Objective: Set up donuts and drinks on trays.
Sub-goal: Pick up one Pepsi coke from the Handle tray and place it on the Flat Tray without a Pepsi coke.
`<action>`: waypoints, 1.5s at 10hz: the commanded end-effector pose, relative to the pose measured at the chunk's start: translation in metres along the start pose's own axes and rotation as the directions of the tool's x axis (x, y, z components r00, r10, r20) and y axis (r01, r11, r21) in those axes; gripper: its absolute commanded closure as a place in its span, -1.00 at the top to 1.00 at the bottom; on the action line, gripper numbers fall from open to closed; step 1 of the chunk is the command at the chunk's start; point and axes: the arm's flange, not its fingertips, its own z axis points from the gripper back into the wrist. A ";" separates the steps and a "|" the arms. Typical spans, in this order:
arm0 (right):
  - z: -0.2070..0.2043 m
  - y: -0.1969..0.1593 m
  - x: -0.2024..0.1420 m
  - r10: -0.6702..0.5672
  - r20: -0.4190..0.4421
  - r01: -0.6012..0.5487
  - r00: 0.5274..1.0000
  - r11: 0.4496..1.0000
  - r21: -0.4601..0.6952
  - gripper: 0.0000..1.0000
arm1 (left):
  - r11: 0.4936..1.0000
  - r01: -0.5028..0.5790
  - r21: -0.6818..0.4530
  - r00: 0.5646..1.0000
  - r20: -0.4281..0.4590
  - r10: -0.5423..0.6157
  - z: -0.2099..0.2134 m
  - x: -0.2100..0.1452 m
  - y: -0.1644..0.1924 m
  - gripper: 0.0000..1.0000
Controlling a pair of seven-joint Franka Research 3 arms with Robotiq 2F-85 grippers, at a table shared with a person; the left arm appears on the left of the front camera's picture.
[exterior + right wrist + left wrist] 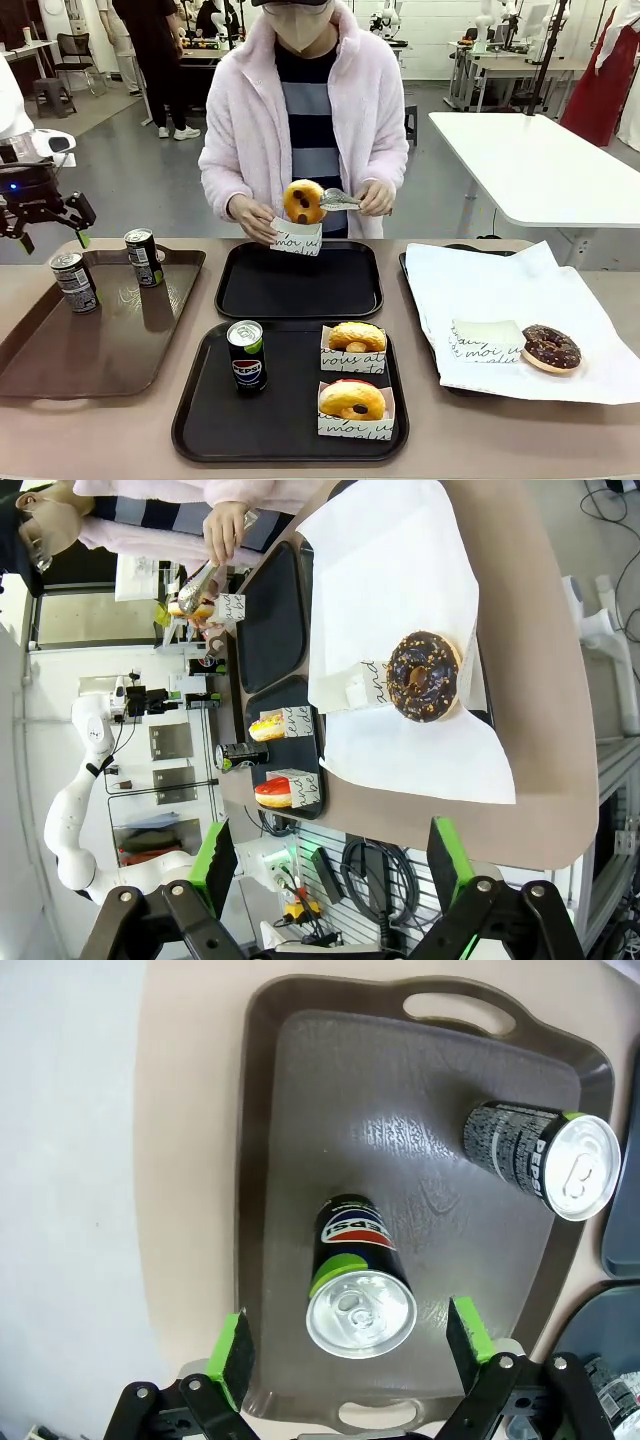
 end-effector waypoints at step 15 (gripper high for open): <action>0.001 0.001 -0.002 -0.008 -0.010 0.008 1.000 1.000 -0.001 1.00 | 0.984 0.154 0.094 0.988 0.014 -0.156 -0.064 -0.006 -0.011 1.00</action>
